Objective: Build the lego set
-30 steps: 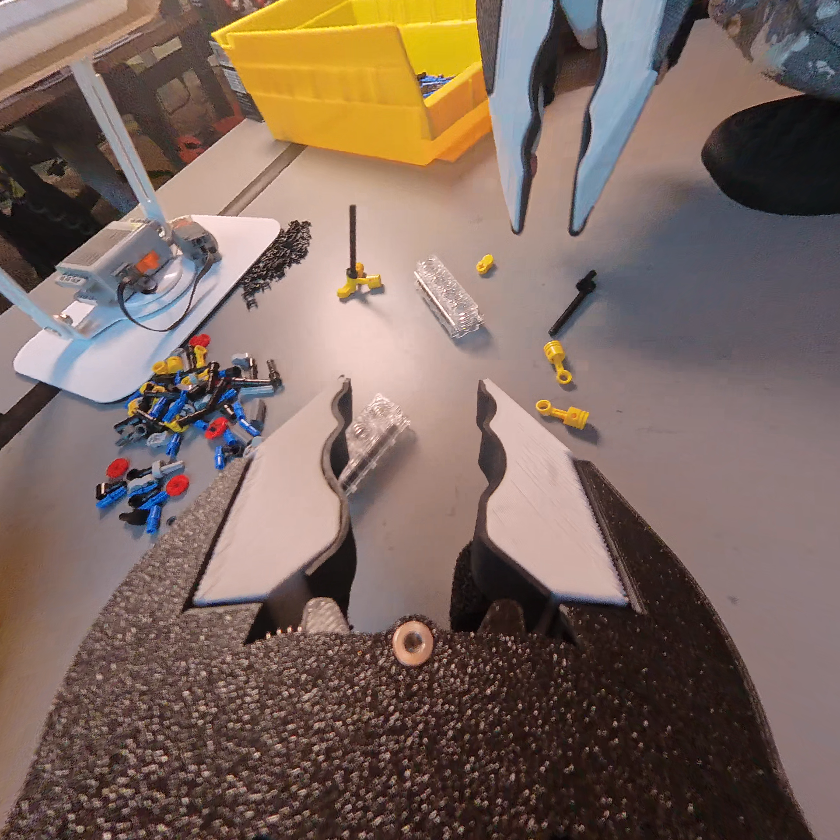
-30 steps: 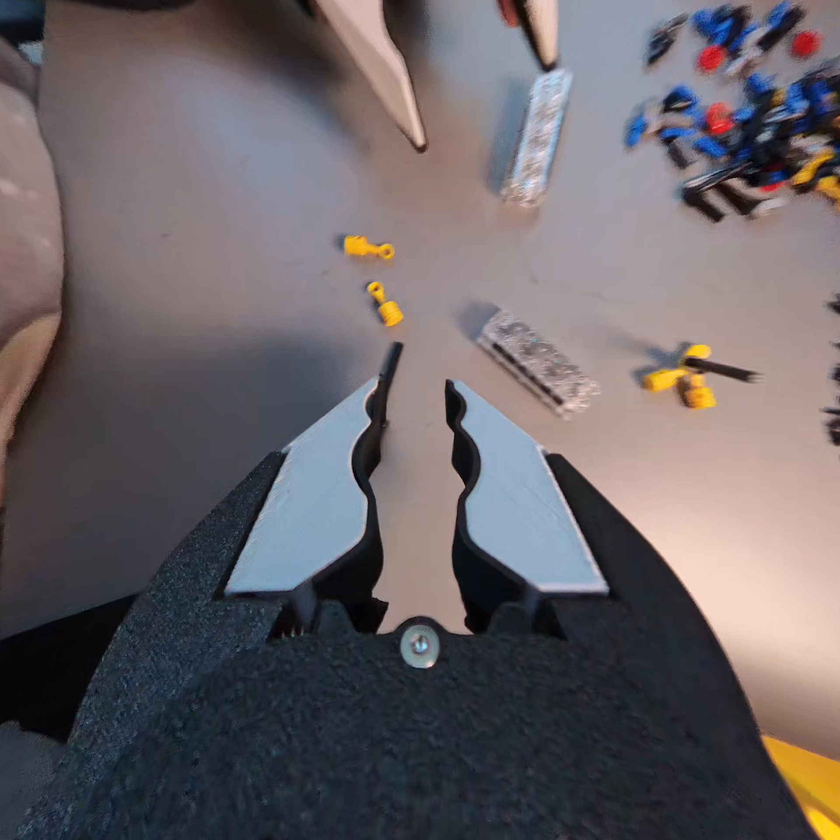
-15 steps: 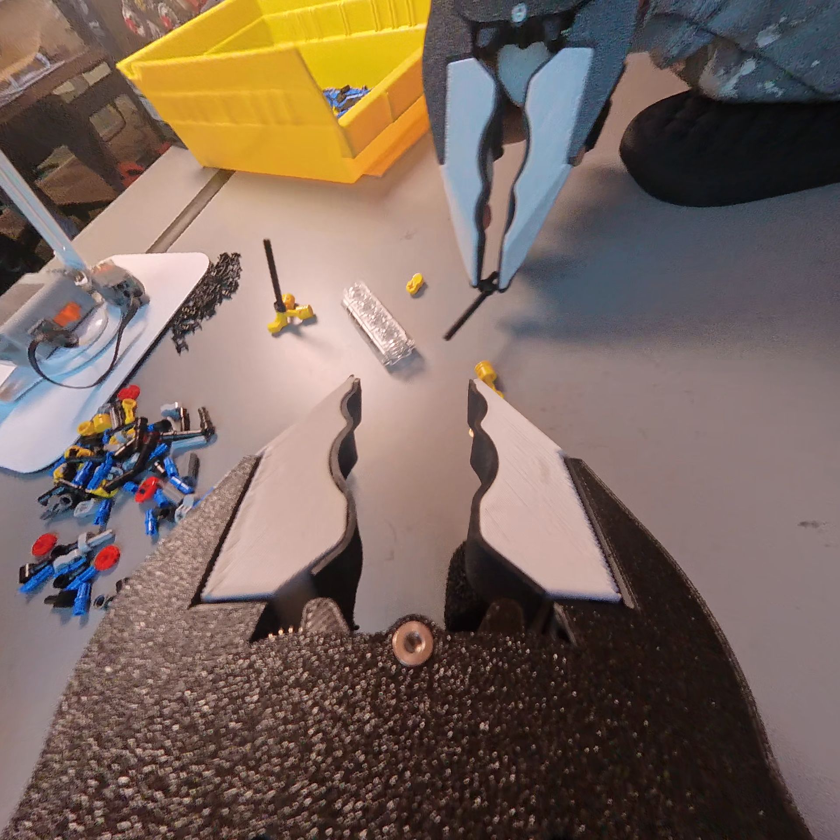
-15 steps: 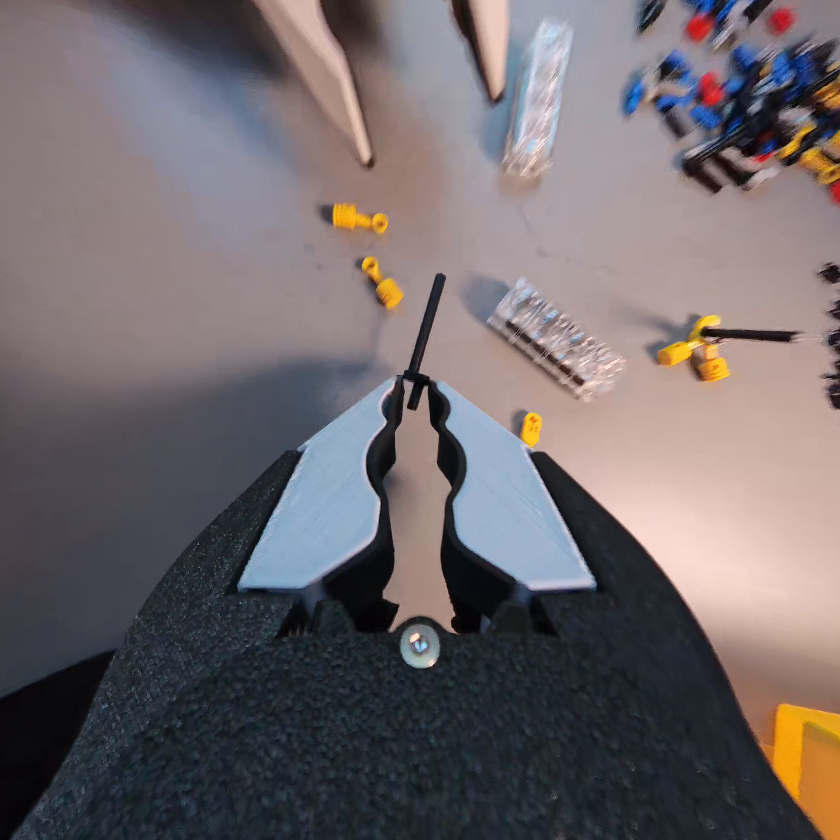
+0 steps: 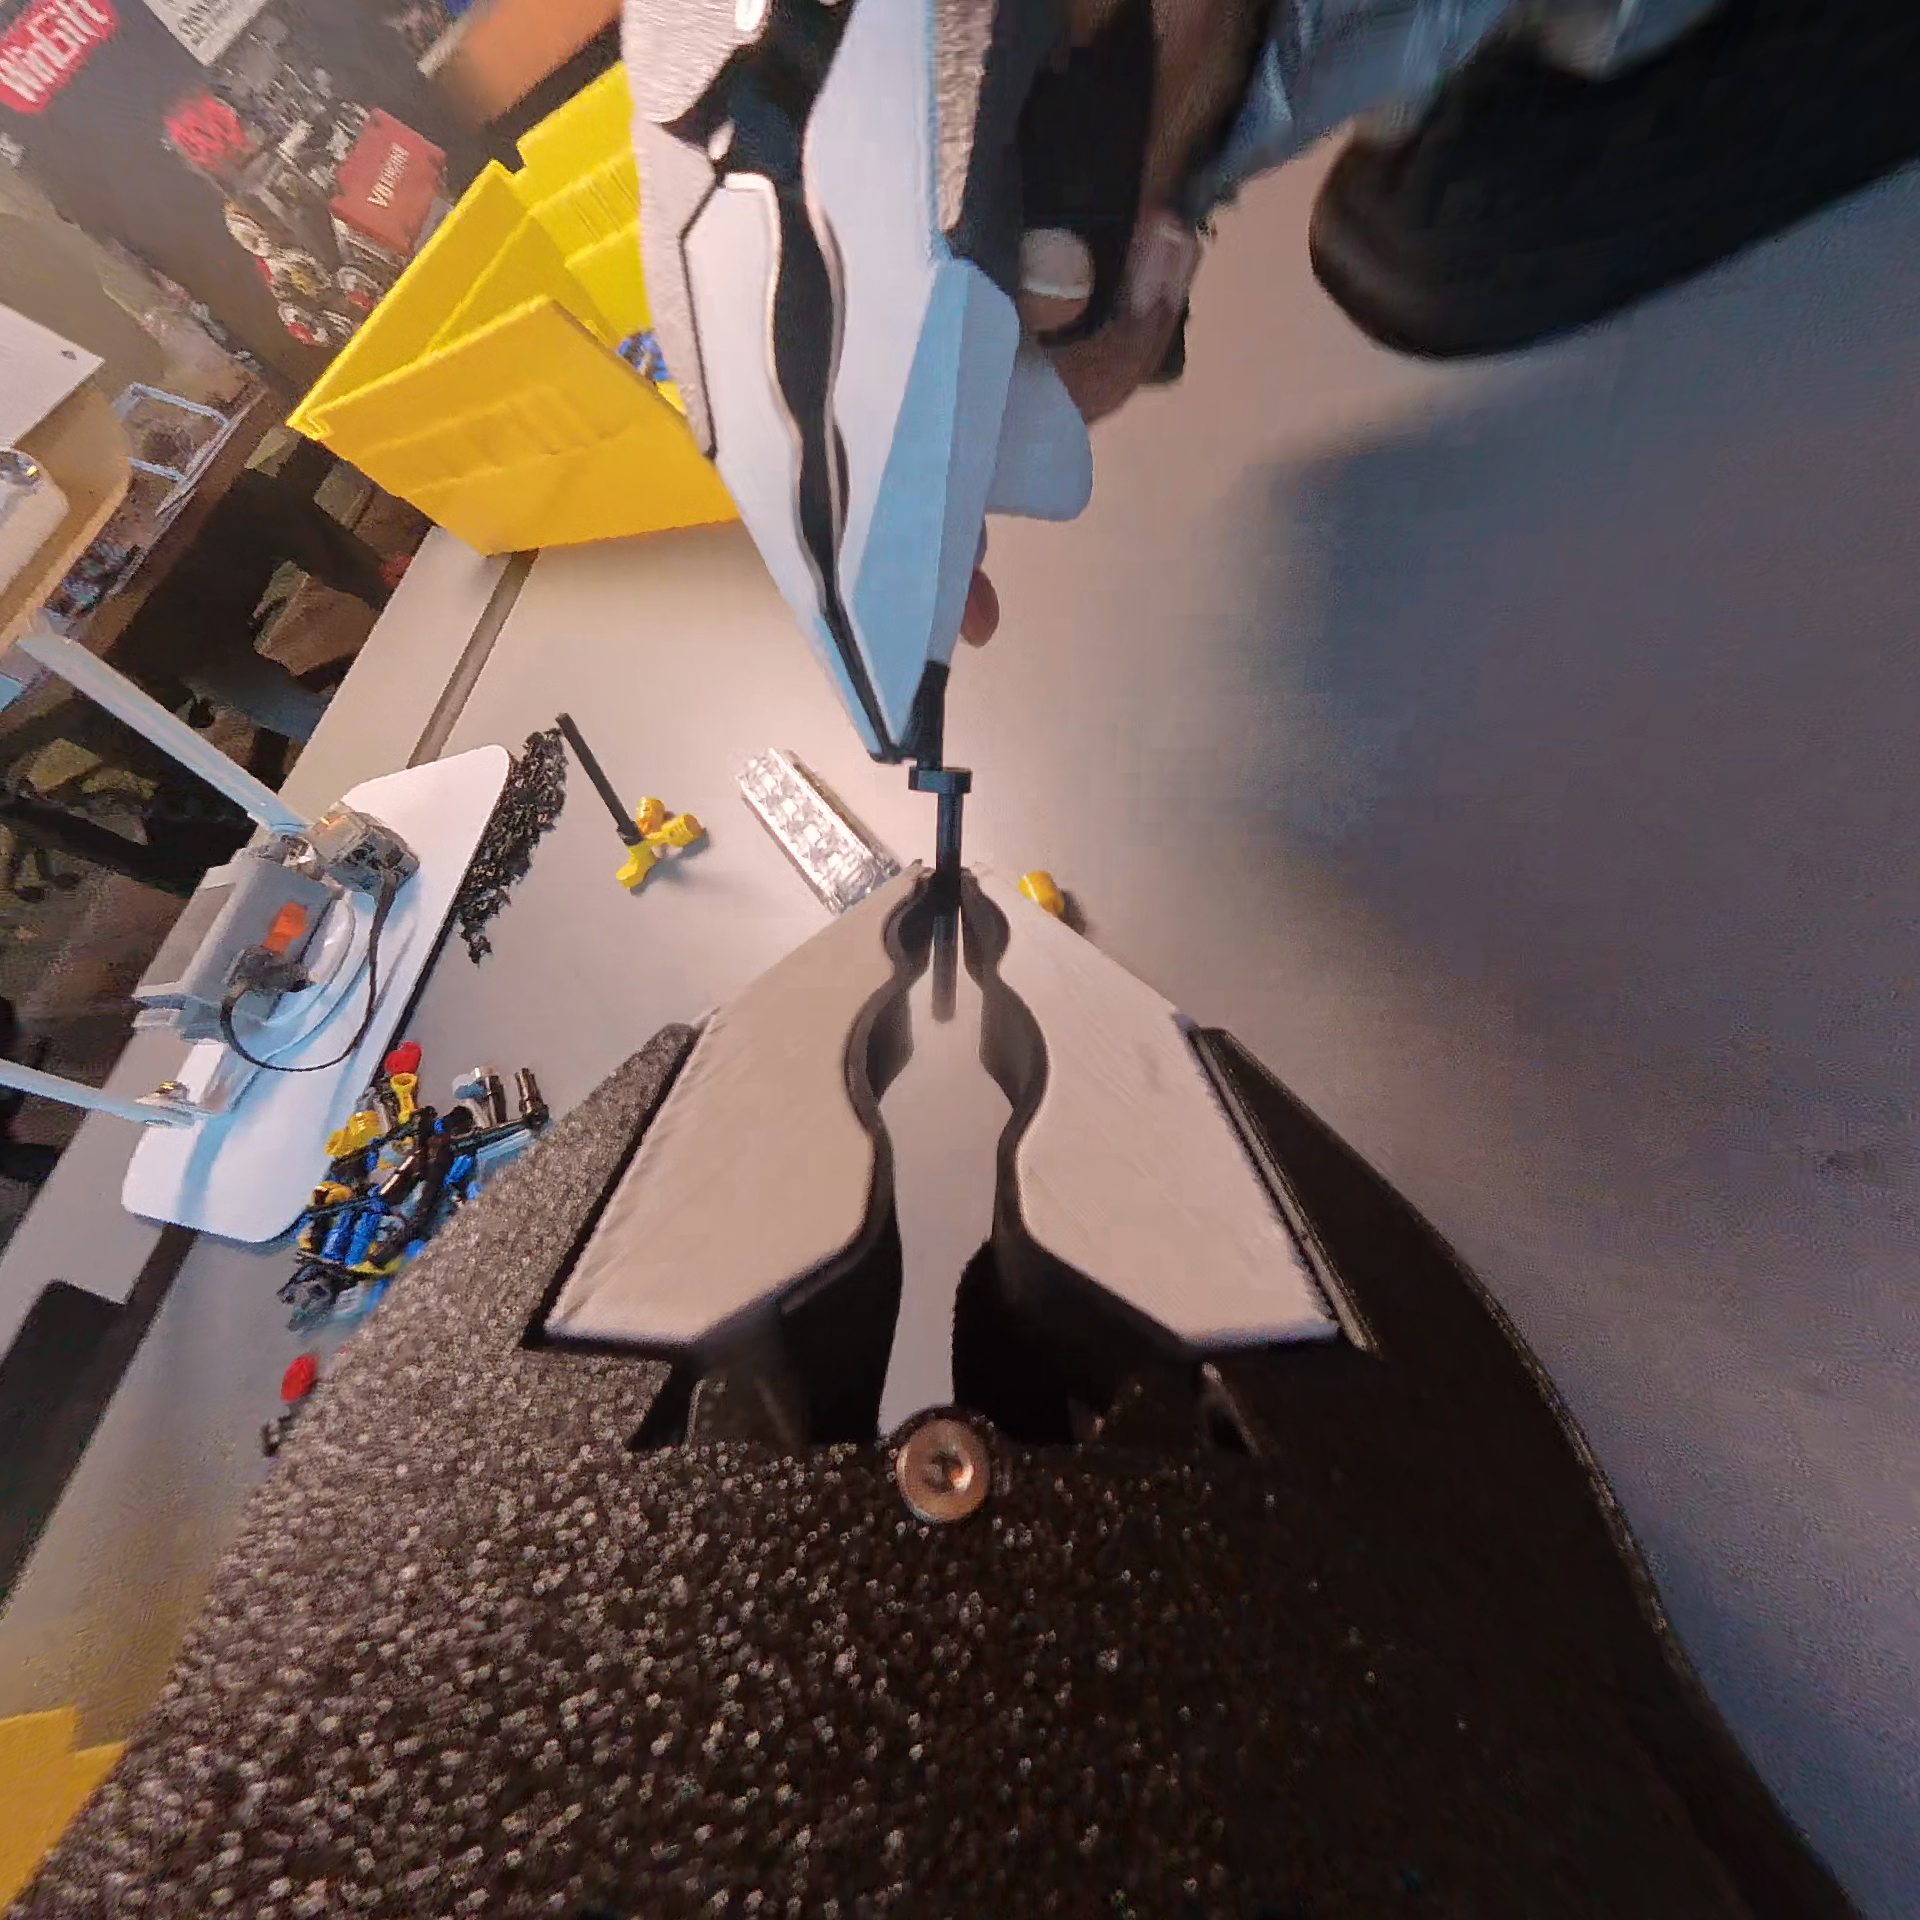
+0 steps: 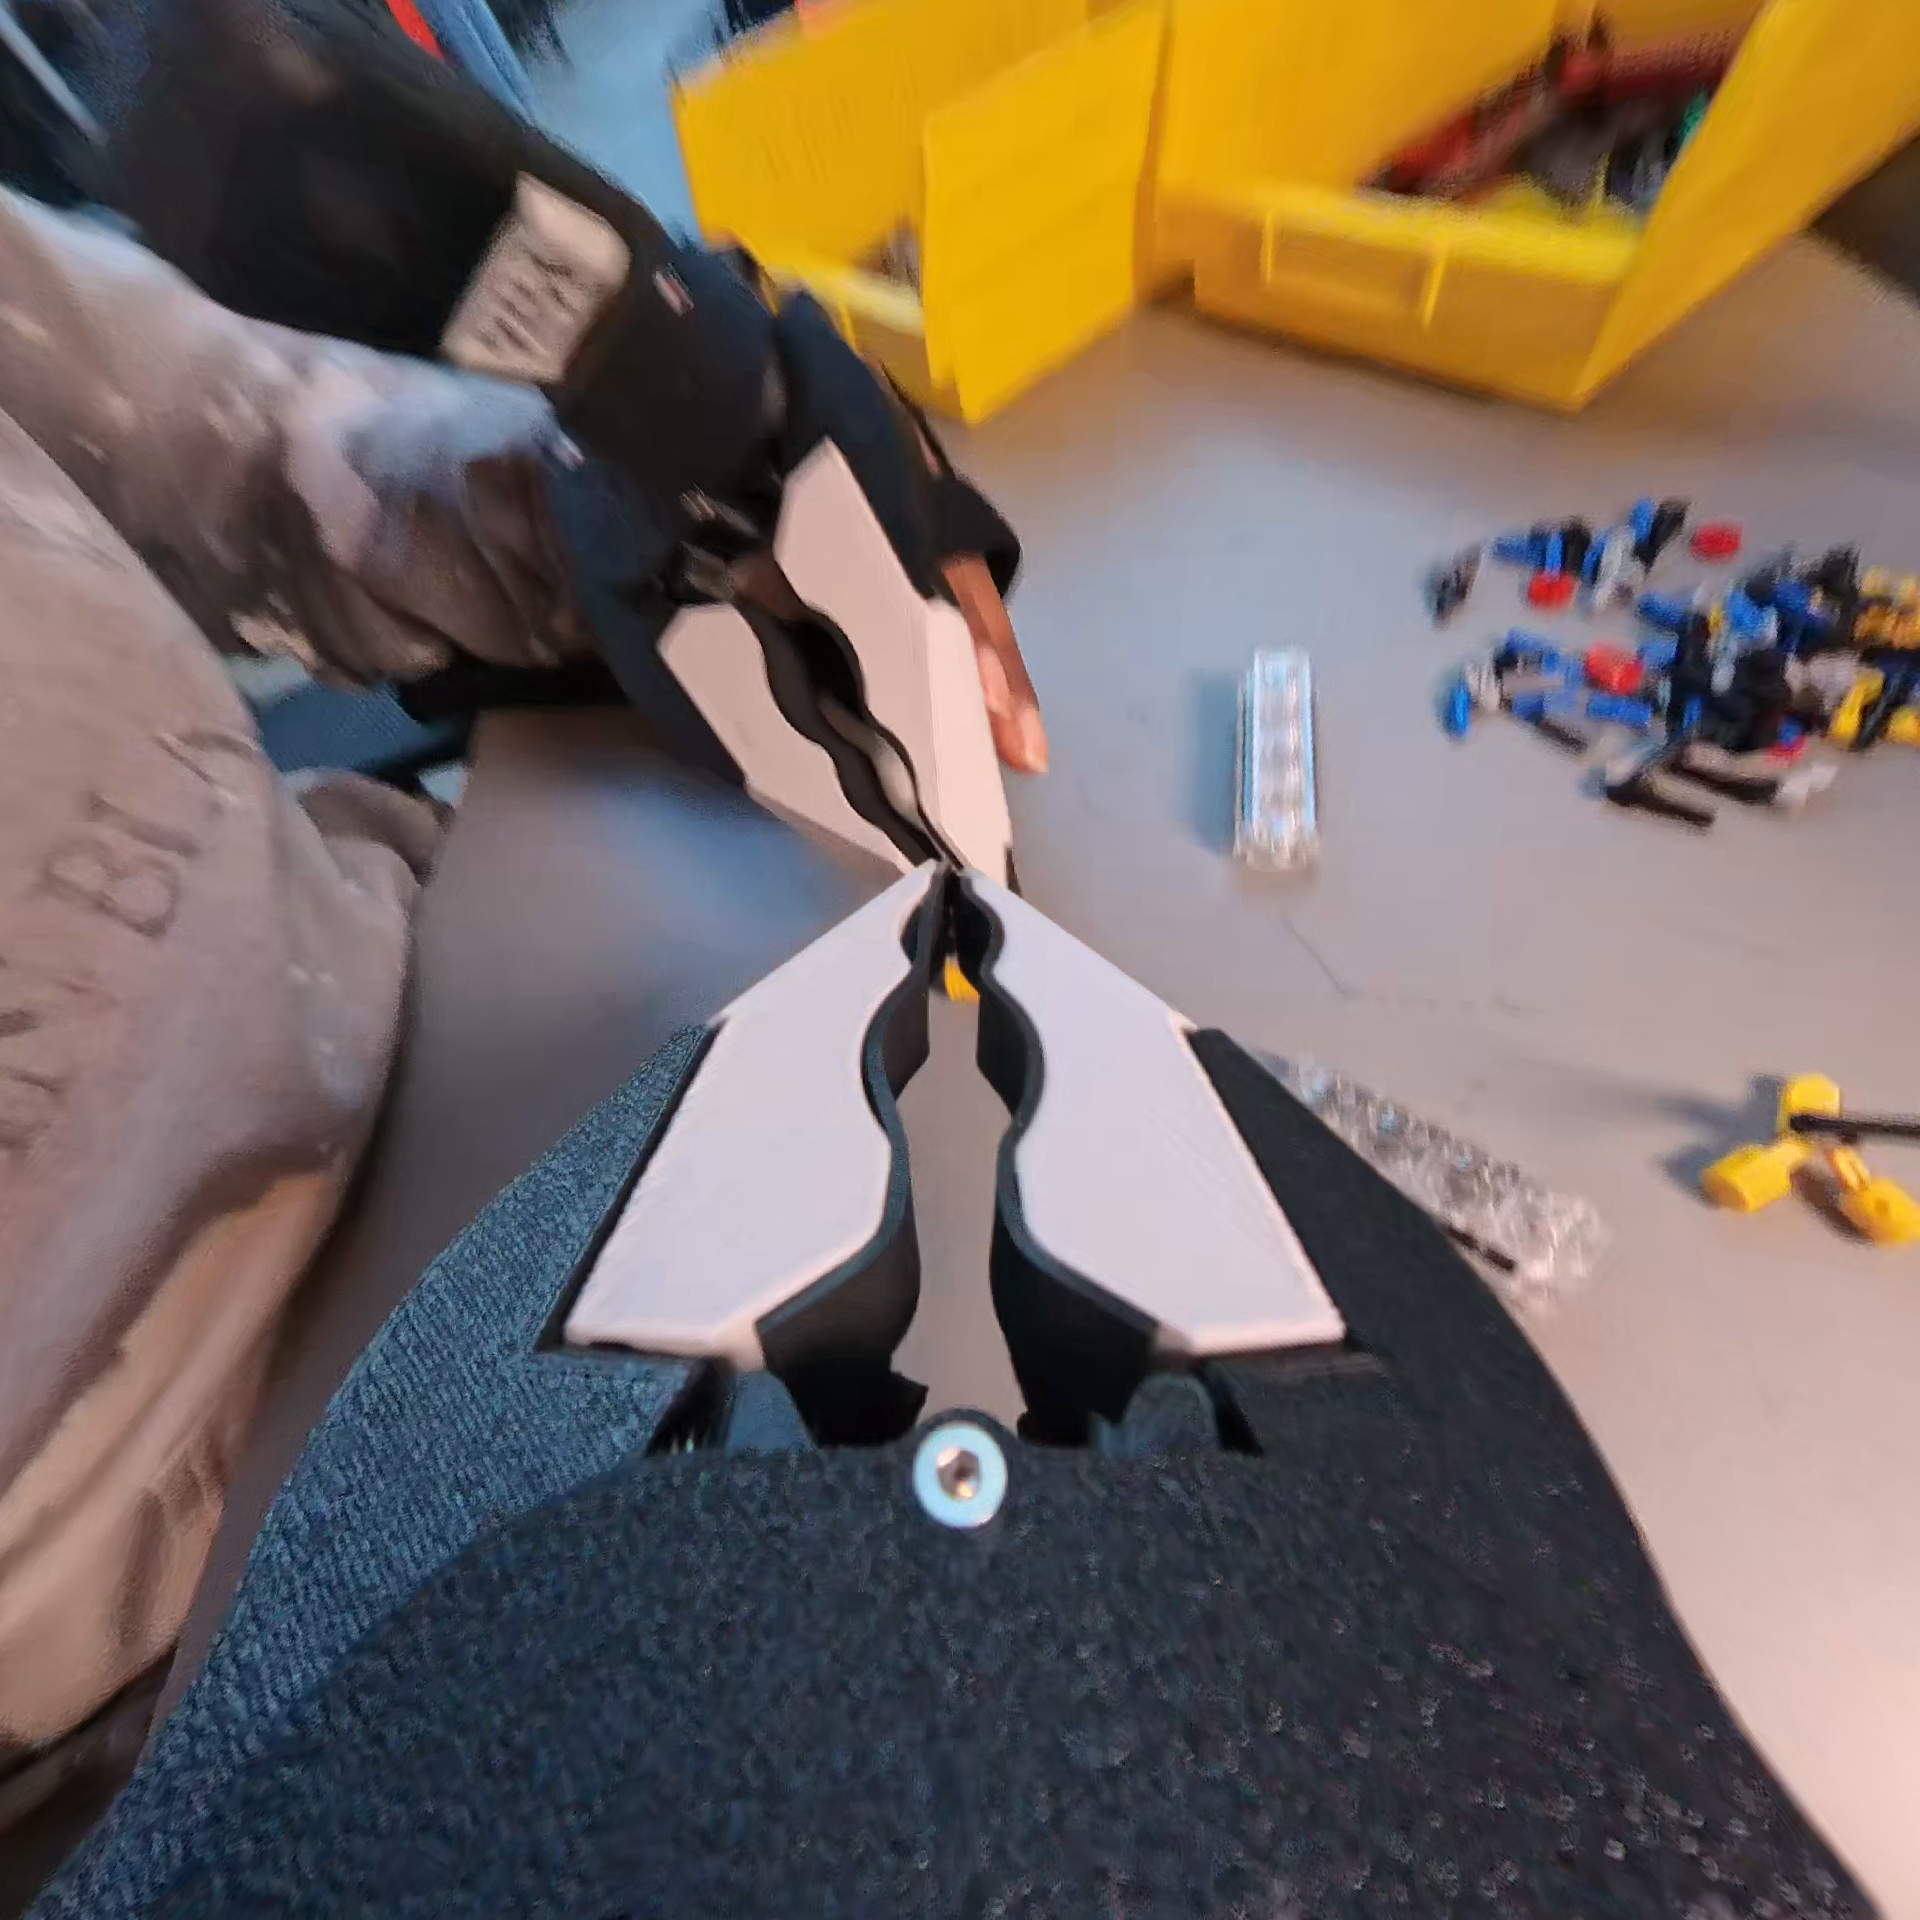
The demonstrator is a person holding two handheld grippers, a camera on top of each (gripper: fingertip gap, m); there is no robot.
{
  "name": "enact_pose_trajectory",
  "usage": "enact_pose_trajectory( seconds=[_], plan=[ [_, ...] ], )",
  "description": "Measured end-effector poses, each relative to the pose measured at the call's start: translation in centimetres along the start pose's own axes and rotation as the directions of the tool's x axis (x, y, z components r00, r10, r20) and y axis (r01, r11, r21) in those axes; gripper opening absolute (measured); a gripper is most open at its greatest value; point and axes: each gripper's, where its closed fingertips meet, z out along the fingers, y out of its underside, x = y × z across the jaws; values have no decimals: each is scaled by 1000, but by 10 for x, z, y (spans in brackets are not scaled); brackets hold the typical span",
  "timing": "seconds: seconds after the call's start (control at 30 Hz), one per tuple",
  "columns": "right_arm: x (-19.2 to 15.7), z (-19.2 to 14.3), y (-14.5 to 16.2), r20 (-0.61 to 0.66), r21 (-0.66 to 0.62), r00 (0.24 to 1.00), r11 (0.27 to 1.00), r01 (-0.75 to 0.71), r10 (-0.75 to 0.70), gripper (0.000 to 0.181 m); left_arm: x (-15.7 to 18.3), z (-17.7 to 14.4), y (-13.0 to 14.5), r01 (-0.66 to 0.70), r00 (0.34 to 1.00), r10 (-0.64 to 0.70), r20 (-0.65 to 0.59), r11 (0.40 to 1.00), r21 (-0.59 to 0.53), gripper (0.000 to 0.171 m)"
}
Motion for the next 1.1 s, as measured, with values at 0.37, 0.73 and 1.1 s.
enact_pose_trajectory(
  seconds=[0.37,0.73,1.1],
  plan=[
    [3,-17,-62,-105,379,994,924,56,-17,21,-49,-34,-53,530,837,-534,-120,736,421,4],
    [16,1,-50,-242,307,970,948,88,-12,8,-52,-22,-33,350,906,-402,136,889,294,5],
    [12,-13,-51,-189,313,980,942,123,-65,3,-41,-25,-37,468,878,-473,-69,822,324,13]
  ],
)
